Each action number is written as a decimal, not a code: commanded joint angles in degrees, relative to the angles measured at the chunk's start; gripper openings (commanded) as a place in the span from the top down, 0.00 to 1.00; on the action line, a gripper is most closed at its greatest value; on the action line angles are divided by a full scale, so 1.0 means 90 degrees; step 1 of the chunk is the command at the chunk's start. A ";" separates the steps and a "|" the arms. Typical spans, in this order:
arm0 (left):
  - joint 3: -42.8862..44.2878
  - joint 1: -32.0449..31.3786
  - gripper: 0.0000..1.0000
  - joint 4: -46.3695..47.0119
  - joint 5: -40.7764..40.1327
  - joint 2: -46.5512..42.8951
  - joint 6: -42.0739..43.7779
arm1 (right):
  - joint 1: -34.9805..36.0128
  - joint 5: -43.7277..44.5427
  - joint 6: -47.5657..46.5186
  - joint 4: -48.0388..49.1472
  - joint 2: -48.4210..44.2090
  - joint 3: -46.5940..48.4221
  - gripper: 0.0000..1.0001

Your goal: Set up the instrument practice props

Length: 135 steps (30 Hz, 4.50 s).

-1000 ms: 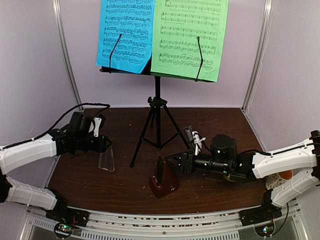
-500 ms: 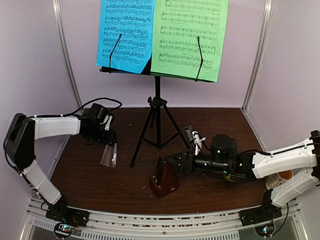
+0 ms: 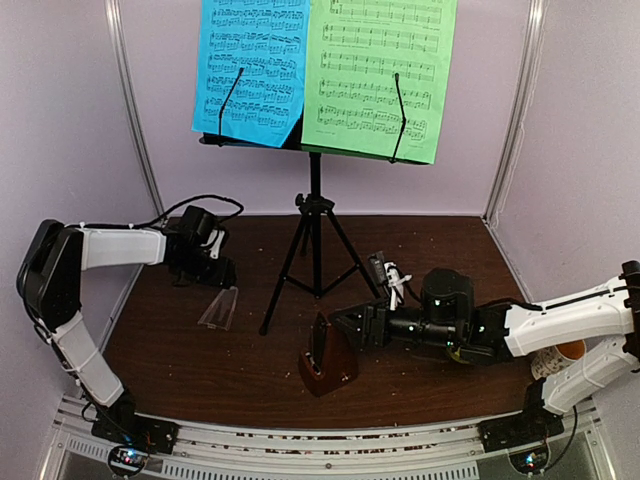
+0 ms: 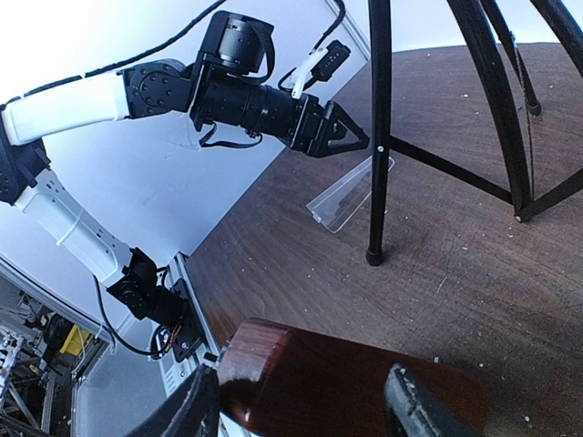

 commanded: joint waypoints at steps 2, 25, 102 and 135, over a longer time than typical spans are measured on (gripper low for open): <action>-0.0255 0.0051 0.29 0.0341 -0.0006 -0.0732 0.0039 | -0.0029 0.0013 -0.0281 -0.1235 0.0019 -0.0004 0.37; -0.2661 -0.1456 0.29 0.1289 0.0548 -0.4422 0.0194 | -0.0003 -0.0019 0.0204 -0.1057 -0.0531 -0.1321 0.42; -0.3236 -0.3820 0.44 0.4022 0.0271 -0.1983 -0.0889 | -0.0140 -0.0232 -0.0856 -0.0464 0.0917 0.0473 0.03; -0.3602 -0.3486 0.33 0.3223 -0.0310 -0.3483 -0.1023 | -0.0937 0.1299 -0.0583 -0.1718 0.0351 -0.0043 0.22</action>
